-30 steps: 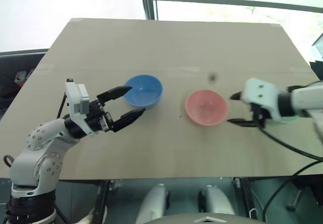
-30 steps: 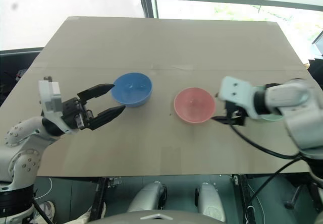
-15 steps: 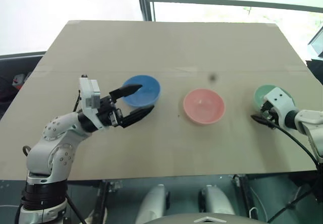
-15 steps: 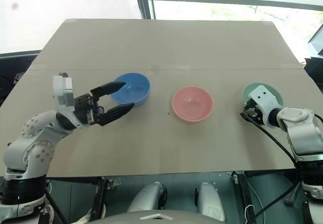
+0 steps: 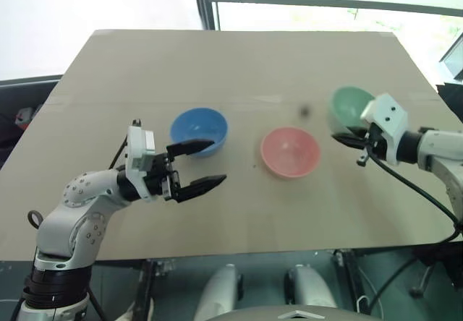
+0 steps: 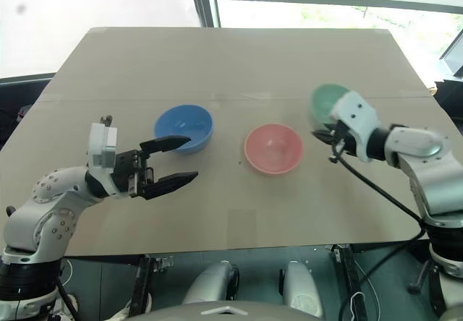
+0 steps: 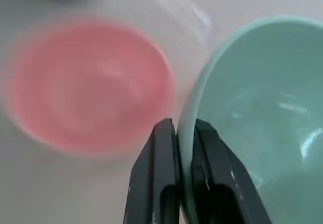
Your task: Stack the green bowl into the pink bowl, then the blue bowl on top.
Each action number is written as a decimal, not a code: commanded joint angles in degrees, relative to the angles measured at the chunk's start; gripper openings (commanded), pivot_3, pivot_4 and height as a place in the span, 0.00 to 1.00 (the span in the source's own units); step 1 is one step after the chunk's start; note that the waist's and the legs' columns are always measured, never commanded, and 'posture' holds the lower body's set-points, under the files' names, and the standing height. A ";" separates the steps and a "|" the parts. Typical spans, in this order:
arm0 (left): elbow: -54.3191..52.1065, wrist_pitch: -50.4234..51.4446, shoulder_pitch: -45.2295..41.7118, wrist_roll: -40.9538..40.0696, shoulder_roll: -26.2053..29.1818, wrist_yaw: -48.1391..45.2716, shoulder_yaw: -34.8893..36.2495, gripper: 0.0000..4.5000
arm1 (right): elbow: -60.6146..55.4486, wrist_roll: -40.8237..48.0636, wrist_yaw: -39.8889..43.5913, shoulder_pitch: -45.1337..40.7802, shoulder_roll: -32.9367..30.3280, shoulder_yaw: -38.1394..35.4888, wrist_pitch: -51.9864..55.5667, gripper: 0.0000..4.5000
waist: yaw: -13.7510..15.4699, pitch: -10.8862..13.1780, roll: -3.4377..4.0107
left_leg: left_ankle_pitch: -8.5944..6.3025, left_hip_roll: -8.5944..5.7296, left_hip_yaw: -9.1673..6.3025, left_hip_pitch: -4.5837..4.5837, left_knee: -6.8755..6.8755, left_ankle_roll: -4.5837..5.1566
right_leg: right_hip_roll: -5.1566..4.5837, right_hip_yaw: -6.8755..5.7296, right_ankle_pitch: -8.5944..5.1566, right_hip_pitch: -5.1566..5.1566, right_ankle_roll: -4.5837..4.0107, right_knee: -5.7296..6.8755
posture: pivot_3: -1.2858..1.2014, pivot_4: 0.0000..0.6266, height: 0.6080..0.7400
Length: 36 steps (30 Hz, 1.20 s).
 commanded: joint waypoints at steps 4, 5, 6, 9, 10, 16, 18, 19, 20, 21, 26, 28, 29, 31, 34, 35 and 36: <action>-0.23 0.08 -0.18 4.30 -0.74 7.41 0.20 1.00 | -4.43 1.21 -1.85 1.48 3.79 8.60 -2.13 0.01 | 1.21 -0.06 -0.13 | -0.03 -0.28 -0.21 -0.04 0.06 0.06 | -0.20 0.00 0.00 0.05 0.00 0.02 | 0.52 0.24 1.00; -0.18 0.78 -0.28 4.65 -0.70 8.44 -0.06 1.00 | -2.80 -0.68 -3.17 1.41 4.76 10.95 -2.93 0.08 | 1.22 -0.05 -0.11 | -0.03 -0.31 -0.20 -0.06 0.07 0.06 | -0.24 0.00 0.00 0.04 0.00 0.03 | 0.52 0.24 1.00; -0.31 1.30 -0.37 4.93 -0.63 9.15 -0.34 1.00 | -0.58 -3.08 -4.22 1.29 5.38 13.26 -4.67 0.17 | 1.13 -0.04 -0.11 | -0.03 -0.32 -0.17 -0.06 0.07 0.07 | -0.24 0.00 0.00 0.02 0.00 0.03 | 0.52 0.24 1.00; -1.26 0.79 -0.23 7.58 -0.08 10.74 -1.35 1.00 | 7.66 -10.14 -5.43 0.34 6.04 18.71 -13.14 0.43 | 1.10 -0.04 -0.09 | -0.01 -0.32 -0.12 -0.02 0.09 0.05 | -0.22 -0.01 0.00 -0.02 0.00 0.14 | 0.52 0.24 1.00; -1.63 -0.14 -0.08 9.02 0.10 11.43 -1.43 1.00 | 9.22 -11.13 -5.55 -0.09 6.20 19.14 -14.95 0.52 | 1.07 -0.04 -0.10 | -0.01 -0.33 -0.12 -0.01 0.11 0.05 | -0.22 -0.01 0.00 -0.02 0.00 0.18 | 0.52 0.24 1.00; -5.74 5.27 -3.04 22.81 6.31 21.00 -4.94 1.00 | 4.17 0.25 -5.93 -0.51 10.63 7.60 -12.74 0.99 | 0.51 -0.01 -0.12 | -0.01 -0.28 -0.11 -0.04 0.05 0.03 | -0.17 -0.02 0.00 -0.11 0.00 0.26 | 0.52 0.24 1.00; -6.22 7.50 -6.78 26.63 9.99 20.34 -8.94 1.00 | 1.53 5.57 -5.00 0.15 11.11 4.56 -9.58 0.99 | 0.59 -0.01 -0.12 | -0.01 -0.29 -0.20 -0.05 0.04 0.03 | -0.14 -0.07 0.00 -0.13 0.00 0.32 | 0.52 0.24 1.00; -6.33 9.52 -9.74 30.14 12.69 19.99 -12.44 1.00 | 0.07 7.02 -4.31 0.80 10.37 3.67 -8.86 0.99 | 0.77 0.00 -0.11 | -0.01 -0.30 -0.23 -0.05 0.04 0.03 | -0.15 -0.07 0.00 -0.12 0.00 0.35 | 0.52 0.24 1.00; -6.04 8.74 -12.68 33.46 14.63 18.67 -15.84 1.00 | -1.05 7.62 -3.93 1.53 9.47 3.24 -8.49 0.99 | 0.83 0.01 -0.11 | -0.01 -0.34 -0.27 -0.06 0.04 0.03 | -0.15 -0.09 0.00 -0.12 0.00 0.34 | 0.52 0.24 1.00; -5.73 8.66 -15.10 35.59 16.02 17.62 -18.48 1.00 | -1.86 8.04 -3.88 2.04 8.89 3.04 -8.22 0.99 | 0.91 0.01 -0.11 | -0.01 -0.38 -0.29 -0.06 0.03 0.04 | -0.14 -0.09 0.00 -0.12 0.00 0.34 | 0.52 0.24 1.00; -3.01 9.97 -22.49 42.25 17.89 13.01 -27.83 1.00 | -2.91 8.00 -5.09 3.62 7.76 3.06 -9.24 0.99 | 0.05 0.03 -0.07 | -0.02 -0.56 -0.10 -0.07 -0.01 0.07 | -0.15 -0.06 0.00 -0.07 0.01 0.39 | 0.52 0.24 1.00; -1.05 8.65 -23.74 44.38 17.58 11.39 -30.36 0.89 | -2.87 7.67 -5.85 3.73 7.83 2.96 -9.53 1.00 | -0.25 0.05 -0.08 | -0.02 -0.54 -0.05 -0.07 -0.03 0.06 | -0.09 -0.06 -0.01 -0.09 0.01 0.39 | 0.52 0.24 1.00; 0.03 7.71 -24.06 45.42 17.37 10.97 -31.35 0.83 | -2.83 7.57 -6.20 3.76 7.86 2.88 -9.58 1.00 | -0.28 0.05 -0.08 | -0.01 -0.48 -0.03 -0.07 -0.04 0.06 | -0.03 -0.06 -0.01 -0.10 0.02 0.39 | 0.52 0.24 1.00; 1.66 7.47 -24.68 46.39 16.59 10.19 -32.37 0.64 | -2.86 7.31 -6.73 3.90 7.73 2.78 -9.85 1.00 | -0.09 0.05 -0.09 | -0.01 -0.38 -0.03 -0.07 -0.03 0.05 | 0.04 -0.06 -0.01 -0.10 0.02 0.39 | 0.52 0.24 1.00; 2.98 7.78 -25.72 46.90 15.40 8.98 -32.72 0.36 | -3.15 7.15 -7.31 4.33 7.38 2.47 -10.11 1.00 | 0.06 0.06 -0.11 | -0.01 -0.32 -0.03 -0.08 0.02 0.04 | 0.05 -0.05 -0.01 -0.09 0.02 0.39 | 0.52 0.24 1.00; 3.43 7.61 -26.10 47.12 15.11 8.57 -32.87 0.28 | -3.34 7.23 -7.46 4.56 7.21 2.23 -10.08 1.00 | 0.17 0.07 -0.12 | -0.01 -0.29 -0.03 -0.08 0.04 0.05 | 0.03 -0.04 -0.01 -0.09 0.02 0.39 | 0.52 0.24 1.00; 3.89 7.37 -26.44 47.42 14.84 8.19 -33.04 0.21 | -3.47 7.40 -7.63 4.80 7.06 1.92 -9.97 1.00 | 0.24 0.07 -0.14 | -0.01 -0.29 -0.06 -0.09 0.06 0.05 | 0.02 -0.04 -0.01 -0.09 0.02 0.39 | 0.52 0.24 1.00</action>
